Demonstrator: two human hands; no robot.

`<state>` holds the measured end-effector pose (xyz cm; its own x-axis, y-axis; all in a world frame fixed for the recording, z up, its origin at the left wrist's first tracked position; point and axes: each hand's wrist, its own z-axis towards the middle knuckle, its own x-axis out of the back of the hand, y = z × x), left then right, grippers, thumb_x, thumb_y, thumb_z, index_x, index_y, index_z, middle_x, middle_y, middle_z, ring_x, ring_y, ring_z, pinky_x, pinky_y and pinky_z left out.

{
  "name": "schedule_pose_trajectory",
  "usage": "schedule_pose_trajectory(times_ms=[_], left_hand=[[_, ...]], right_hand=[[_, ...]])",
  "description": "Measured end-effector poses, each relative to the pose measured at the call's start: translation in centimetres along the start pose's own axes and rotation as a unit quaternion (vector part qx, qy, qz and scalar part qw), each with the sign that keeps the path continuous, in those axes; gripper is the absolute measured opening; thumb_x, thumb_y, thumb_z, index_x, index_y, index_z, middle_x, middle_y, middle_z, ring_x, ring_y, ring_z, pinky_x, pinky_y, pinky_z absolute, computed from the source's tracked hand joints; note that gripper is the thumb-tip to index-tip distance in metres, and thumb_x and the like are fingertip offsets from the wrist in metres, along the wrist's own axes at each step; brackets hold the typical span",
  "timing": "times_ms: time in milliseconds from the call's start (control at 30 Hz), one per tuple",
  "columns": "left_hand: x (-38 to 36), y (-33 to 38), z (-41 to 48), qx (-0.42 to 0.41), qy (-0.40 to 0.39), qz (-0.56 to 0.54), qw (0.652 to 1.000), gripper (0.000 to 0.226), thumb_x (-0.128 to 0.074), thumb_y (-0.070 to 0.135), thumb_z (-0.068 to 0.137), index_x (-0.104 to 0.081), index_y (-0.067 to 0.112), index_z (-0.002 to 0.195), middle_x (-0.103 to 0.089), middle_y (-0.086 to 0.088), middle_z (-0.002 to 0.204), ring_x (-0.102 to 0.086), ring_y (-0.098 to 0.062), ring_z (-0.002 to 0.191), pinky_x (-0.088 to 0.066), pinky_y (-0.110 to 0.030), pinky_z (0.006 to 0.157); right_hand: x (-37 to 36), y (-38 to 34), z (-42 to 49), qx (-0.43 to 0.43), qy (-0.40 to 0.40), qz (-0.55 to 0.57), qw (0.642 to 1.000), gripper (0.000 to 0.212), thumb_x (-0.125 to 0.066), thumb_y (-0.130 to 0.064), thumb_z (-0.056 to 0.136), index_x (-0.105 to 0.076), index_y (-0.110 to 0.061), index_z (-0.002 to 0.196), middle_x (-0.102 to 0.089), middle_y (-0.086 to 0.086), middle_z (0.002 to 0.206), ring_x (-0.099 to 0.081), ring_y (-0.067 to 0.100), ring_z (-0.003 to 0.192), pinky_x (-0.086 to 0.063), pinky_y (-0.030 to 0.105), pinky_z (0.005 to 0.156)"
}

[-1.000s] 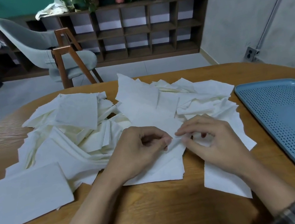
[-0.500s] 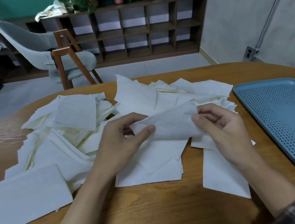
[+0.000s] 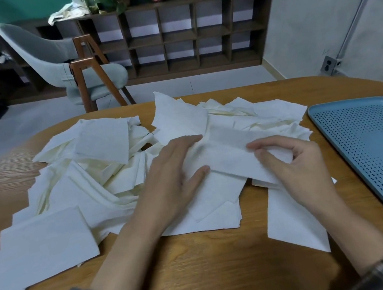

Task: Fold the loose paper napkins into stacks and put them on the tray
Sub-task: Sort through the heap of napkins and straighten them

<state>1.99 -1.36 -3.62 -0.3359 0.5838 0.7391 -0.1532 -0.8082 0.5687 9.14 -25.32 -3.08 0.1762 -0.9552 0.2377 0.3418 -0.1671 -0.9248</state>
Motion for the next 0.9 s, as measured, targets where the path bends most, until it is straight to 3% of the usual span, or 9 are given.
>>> schedule_pose_trajectory(times_ms=[67, 167, 300, 467, 533, 633, 767, 833, 900], left_hand=[[0.2, -0.2, 0.0, 0.0, -0.063, 0.053, 0.997, 0.06, -0.066, 0.041, 0.099, -0.042, 0.041, 0.154, -0.036, 0.019, 0.163, -0.031, -0.003, 0.151, -0.028, -0.027, 0.118], [0.5, 0.2, -0.2, 0.013, -0.113, 0.07, 0.991, 0.069, -0.071, 0.045, 0.092, -0.042, 0.046, 0.154, -0.027, 0.025, 0.167, -0.021, 0.002, 0.153, -0.017, -0.021, 0.112], [0.7, 0.2, -0.3, 0.003, -0.129, 0.079, 0.988, 0.07, -0.075, 0.048, 0.085, -0.047, 0.049, 0.148, -0.025, 0.027, 0.167, -0.02, 0.003, 0.153, -0.021, -0.024, 0.113], [0.3, -0.1, 0.0, -0.042, -0.067, 0.063, 0.995, 0.026, -0.076, 0.045, 0.088, -0.076, 0.039, 0.114, -0.051, 0.011, 0.157, -0.04, -0.011, 0.15, -0.038, -0.045, 0.119], [0.2, -0.1, 0.0, -0.058, -0.047, 0.053, 0.996, 0.01, -0.079, 0.036, 0.092, -0.081, 0.034, 0.101, -0.061, 0.011, 0.146, -0.05, -0.011, 0.141, -0.042, -0.046, 0.115], [0.3, 0.4, 0.0, -0.078, -0.029, 0.005, 0.997, 0.003, -0.077, 0.027, 0.094, -0.079, 0.027, 0.096, -0.071, 0.016, 0.117, -0.064, -0.003, 0.114, -0.051, -0.034, 0.1], [1.3, 2.1, -0.3, 0.001, -0.045, -0.123, 0.991, 0.012, -0.073, 0.017, 0.094, -0.074, 0.027, 0.09, -0.075, 0.018, 0.092, -0.07, -0.005, 0.098, -0.048, -0.012, 0.087], [1.5, 2.7, -0.3, 0.017, -0.032, -0.178, 0.983, 0.014, -0.072, 0.012, 0.096, -0.074, 0.025, 0.089, -0.075, 0.016, 0.091, -0.071, -0.008, 0.097, -0.047, -0.011, 0.087], [1.5, 2.9, -0.3, 0.019, -0.004, -0.217, 0.976, 0.011, -0.073, 0.011, 0.097, -0.075, 0.021, 0.092, -0.075, 0.015, 0.092, -0.071, -0.006, 0.093, -0.047, -0.01, 0.082]], right_hand=[[0.2, 0.2, 0.2, 0.003, 0.015, -0.015, 1.0, 0.027, -0.067, -0.002, 0.099, -0.082, -0.024, 0.099, -0.079, -0.017, 0.104, -0.067, 0.0, 0.114, -0.045, 0.013, 0.101], [0.0, 0.4, 0.1, 0.003, 0.025, -0.027, 0.999, 0.031, -0.065, -0.001, 0.099, -0.082, -0.027, 0.1, -0.079, -0.018, 0.106, -0.067, 0.0, 0.116, -0.045, 0.018, 0.105], [-0.1, 0.6, 0.3, 0.018, 0.052, -0.047, 0.997, 0.029, -0.069, -0.002, 0.097, -0.082, -0.027, 0.098, -0.079, -0.021, 0.1, -0.068, -0.001, 0.11, -0.046, 0.014, 0.101], [-0.2, 0.7, 0.3, 0.028, 0.069, -0.052, 0.996, 0.027, -0.07, -0.003, 0.097, -0.082, -0.026, 0.099, -0.079, -0.02, 0.1, -0.068, -0.002, 0.109, -0.045, 0.009, 0.095], [-0.2, 0.7, 0.3, 0.026, 0.071, -0.052, 0.996, 0.027, -0.068, -0.004, 0.098, -0.082, -0.026, 0.103, -0.078, -0.02, 0.104, -0.066, -0.005, 0.111, -0.043, 0.007, 0.096], [-0.1, 0.8, 0.3, 0.025, 0.071, -0.054, 0.996, 0.03, -0.065, -0.003, 0.1, -0.081, -0.027, 0.107, -0.077, -0.021, 0.109, -0.064, -0.006, 0.114, -0.043, 0.009, 0.1], [0.0, 0.4, 0.2, 0.025, 0.028, -0.033, 0.999, 0.031, -0.062, -0.003, 0.102, -0.081, -0.027, 0.106, -0.078, -0.019, 0.109, -0.065, -0.007, 0.106, -0.043, 0.006, 0.088], [-0.1, -0.1, 0.1, 0.016, -0.025, 0.015, 0.999, 0.02, -0.063, -0.016, 0.104, -0.081, -0.024, 0.105, -0.078, -0.016, 0.109, -0.066, -0.008, 0.102, -0.042, 0.005, 0.086], [-0.3, -0.6, -0.3, 0.007, -0.087, 0.087, 0.992, 0.029, -0.059, -0.039, 0.098, -0.081, -0.022, 0.105, -0.079, -0.008, 0.111, -0.069, 0.0, 0.108, -0.046, 0.009, 0.088]])
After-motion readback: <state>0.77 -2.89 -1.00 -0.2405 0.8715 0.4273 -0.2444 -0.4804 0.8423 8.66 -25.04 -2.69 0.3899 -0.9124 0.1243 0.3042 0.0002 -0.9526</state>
